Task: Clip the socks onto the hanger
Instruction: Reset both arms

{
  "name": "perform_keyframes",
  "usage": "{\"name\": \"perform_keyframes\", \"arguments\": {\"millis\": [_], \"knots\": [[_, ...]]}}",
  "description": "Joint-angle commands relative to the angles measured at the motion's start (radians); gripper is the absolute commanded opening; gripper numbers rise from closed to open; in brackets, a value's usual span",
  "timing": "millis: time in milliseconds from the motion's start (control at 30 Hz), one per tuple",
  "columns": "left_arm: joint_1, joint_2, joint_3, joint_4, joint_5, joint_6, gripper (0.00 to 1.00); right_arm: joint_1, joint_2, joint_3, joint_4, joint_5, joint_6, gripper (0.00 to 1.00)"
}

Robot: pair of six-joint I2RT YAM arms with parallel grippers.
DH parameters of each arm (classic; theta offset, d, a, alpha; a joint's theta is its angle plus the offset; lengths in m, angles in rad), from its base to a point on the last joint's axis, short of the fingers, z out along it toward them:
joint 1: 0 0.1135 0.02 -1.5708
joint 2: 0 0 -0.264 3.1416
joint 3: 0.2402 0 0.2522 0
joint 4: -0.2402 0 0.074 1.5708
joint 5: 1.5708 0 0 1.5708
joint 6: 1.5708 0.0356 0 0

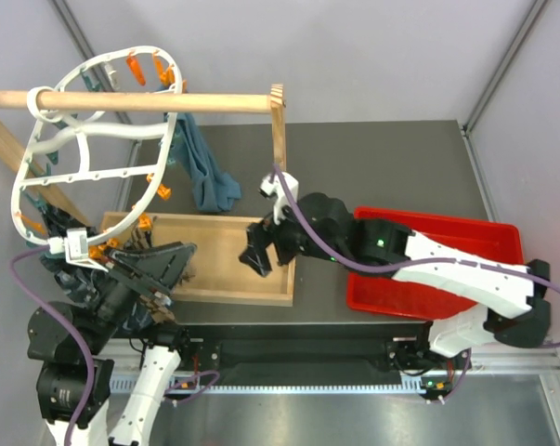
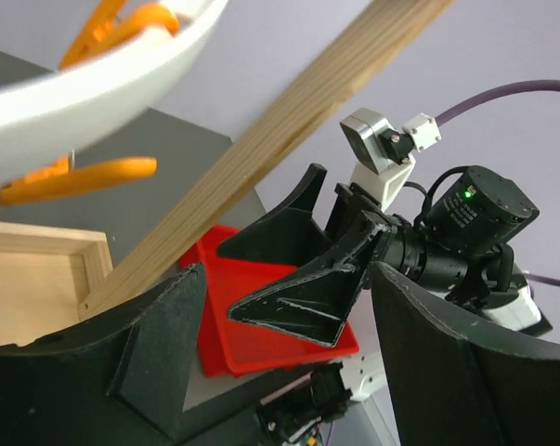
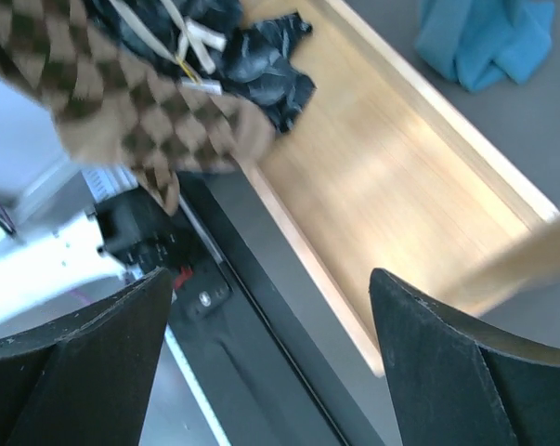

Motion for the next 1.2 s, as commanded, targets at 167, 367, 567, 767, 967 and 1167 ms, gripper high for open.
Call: {"name": "perform_keyframes", "arguments": {"millis": [167,367,567,767,967,1167], "knots": [[0.007,-0.070,-0.110,0.017,0.197,0.012,0.70,0.049,-0.282,-0.289,0.107,0.071,-0.075,0.88],[0.186,-0.047,-0.152,0.035,0.335,0.047,0.66,0.051,-0.388,-0.523,0.184,0.143,-0.009,0.92],[0.214,-0.064,-0.276,0.156,0.350,-0.036,0.65,0.051,-0.425,-0.664,0.204,0.284,0.067,0.97],[0.087,0.042,-0.100,0.004,0.273,0.154,0.64,0.040,-0.457,-0.724,0.261,0.343,0.050,1.00],[-0.031,0.139,0.106,-0.223,0.243,0.360,0.64,0.031,-0.431,-0.681,0.270,0.343,0.016,1.00],[-0.175,0.261,0.356,-0.451,0.069,0.609,0.67,0.019,-0.457,-0.675,0.263,0.315,0.021,1.00]]}}
